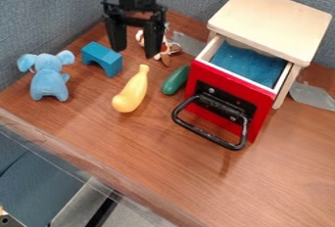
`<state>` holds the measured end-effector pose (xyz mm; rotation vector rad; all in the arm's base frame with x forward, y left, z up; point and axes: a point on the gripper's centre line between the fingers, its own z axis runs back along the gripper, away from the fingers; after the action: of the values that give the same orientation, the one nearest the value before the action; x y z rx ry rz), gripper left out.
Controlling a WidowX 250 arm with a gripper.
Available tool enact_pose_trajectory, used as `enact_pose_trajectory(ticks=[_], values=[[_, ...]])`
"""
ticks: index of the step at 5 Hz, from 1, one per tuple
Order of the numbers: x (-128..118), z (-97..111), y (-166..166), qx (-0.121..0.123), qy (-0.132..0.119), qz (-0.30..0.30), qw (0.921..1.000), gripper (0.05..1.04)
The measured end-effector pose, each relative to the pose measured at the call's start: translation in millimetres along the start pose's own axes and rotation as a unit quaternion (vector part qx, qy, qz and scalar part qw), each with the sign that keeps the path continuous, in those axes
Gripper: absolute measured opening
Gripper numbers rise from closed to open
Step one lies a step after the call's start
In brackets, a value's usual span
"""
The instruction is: Place the green object inside the drawer
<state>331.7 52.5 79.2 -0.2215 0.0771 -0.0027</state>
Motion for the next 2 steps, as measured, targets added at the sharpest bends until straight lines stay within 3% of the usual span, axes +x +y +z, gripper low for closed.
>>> enact_pose_trajectory(ticks=[2], values=[[6,-32,-11,-0.009,0.029,0.001,0.9995,1.001]])
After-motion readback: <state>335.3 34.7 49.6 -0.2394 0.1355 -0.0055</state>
